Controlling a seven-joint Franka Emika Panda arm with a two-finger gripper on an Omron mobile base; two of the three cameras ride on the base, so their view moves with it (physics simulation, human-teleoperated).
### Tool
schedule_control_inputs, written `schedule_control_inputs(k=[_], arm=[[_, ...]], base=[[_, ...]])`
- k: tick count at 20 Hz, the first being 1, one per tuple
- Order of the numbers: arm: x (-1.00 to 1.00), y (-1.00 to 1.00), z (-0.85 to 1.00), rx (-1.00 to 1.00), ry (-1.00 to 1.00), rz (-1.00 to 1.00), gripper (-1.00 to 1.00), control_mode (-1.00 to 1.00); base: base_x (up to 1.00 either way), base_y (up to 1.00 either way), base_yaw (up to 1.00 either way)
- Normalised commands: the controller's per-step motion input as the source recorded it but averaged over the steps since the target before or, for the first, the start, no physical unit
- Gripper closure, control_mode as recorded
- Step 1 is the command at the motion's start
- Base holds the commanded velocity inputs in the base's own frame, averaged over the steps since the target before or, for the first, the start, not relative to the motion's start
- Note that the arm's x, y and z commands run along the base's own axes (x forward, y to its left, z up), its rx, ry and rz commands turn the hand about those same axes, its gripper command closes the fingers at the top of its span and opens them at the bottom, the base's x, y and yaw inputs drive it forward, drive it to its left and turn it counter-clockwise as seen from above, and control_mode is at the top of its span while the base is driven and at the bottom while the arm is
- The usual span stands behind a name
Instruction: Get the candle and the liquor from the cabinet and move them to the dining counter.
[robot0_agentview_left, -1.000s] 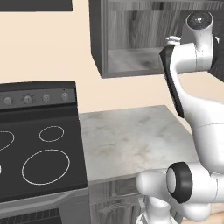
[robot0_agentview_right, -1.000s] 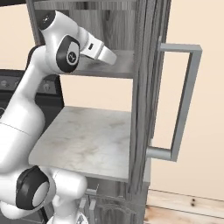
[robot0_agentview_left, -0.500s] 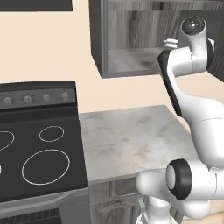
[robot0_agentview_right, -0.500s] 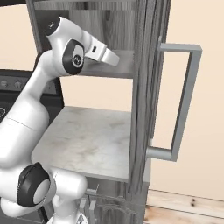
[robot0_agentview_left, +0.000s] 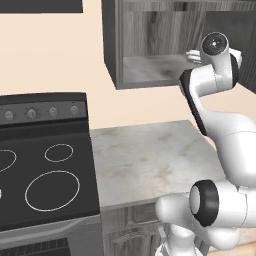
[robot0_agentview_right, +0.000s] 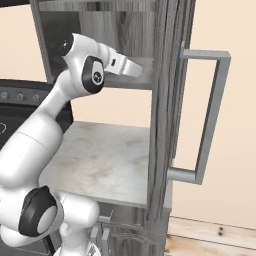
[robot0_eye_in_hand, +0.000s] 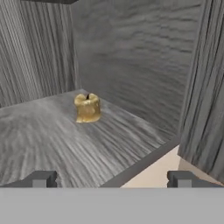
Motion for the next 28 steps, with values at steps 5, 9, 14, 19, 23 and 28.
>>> schedule_control_inputs(k=[5, 9, 14, 19, 23, 28], arm=[[0.18, -0.20, 0.09, -0.05, 0.00, 0.00, -1.00, -1.00], [0.19, -0.14, 0.07, -0.01, 0.02, 0.00, -1.00, -1.00], [0.22, -0.05, 0.01, 0.00, 0.01, -0.01, -1.00, -1.00], [0.26, -0.04, 0.01, 0.00, 0.01, -0.05, -1.00, -1.00], [0.30, -0.07, 0.00, 0.00, 0.01, -0.04, -1.00, -1.00], [0.29, -0.09, 0.00, 0.05, 0.06, -0.04, -1.00, -1.00]], base=[[0.00, 0.00, 0.00], [0.00, 0.00, 0.00], [0.00, 0.00, 0.00], [0.00, 0.00, 0.00], [0.00, 0.00, 0.00], [0.00, 0.00, 0.00]])
